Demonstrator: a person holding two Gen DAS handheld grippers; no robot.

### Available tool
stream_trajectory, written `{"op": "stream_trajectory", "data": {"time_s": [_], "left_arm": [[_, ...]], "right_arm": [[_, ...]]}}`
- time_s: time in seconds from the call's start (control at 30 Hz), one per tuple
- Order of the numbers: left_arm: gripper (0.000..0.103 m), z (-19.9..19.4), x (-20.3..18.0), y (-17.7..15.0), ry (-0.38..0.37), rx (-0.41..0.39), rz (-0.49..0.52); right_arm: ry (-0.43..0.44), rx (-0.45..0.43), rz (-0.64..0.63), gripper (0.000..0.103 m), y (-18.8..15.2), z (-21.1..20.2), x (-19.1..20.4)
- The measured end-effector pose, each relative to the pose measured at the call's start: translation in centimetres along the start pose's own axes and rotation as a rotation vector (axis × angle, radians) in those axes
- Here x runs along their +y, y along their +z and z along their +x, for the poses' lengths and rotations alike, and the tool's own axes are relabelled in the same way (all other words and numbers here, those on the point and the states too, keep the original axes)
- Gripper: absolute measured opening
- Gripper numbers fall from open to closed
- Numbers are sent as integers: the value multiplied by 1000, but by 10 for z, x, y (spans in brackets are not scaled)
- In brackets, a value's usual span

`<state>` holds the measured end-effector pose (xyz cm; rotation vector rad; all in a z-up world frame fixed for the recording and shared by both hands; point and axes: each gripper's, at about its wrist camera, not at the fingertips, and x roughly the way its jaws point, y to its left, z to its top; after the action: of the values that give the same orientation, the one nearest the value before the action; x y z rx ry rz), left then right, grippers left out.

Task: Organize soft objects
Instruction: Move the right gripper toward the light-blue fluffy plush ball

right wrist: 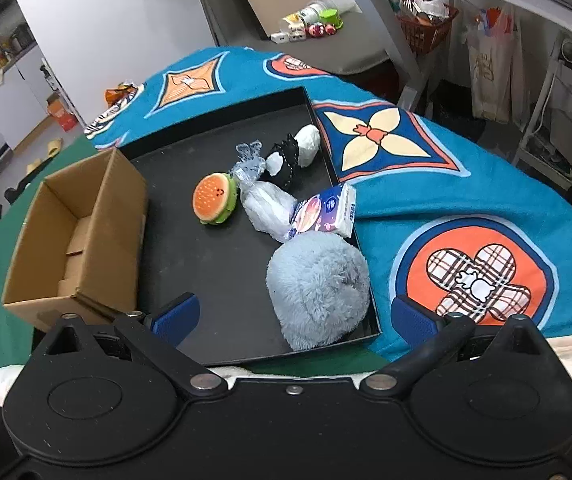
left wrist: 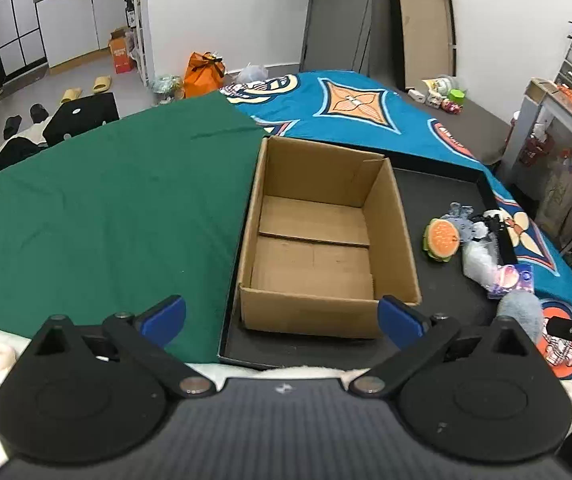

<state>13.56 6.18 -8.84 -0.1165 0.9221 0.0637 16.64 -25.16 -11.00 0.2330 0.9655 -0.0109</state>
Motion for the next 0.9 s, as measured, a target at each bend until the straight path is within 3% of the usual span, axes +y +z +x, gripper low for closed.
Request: {"op": "stream_trajectory", "data": {"time_s": [0.3, 0.5, 0.8, 0.9], "left_arm": [[99, 32, 11, 7, 53, 34, -21], [92, 51, 13, 11, 70, 54, -12], [75, 78, 18, 12, 80, 82, -6], [62, 84, 18, 11, 80, 87, -3]], "right_arm": [[-64, 21, -13, 103, 4, 34, 6], [-96, 38, -29, 103, 2, 52, 9], [-145, 62, -58, 103, -1, 75, 14], [-166, 71, -72, 102, -2, 82, 16]]}}
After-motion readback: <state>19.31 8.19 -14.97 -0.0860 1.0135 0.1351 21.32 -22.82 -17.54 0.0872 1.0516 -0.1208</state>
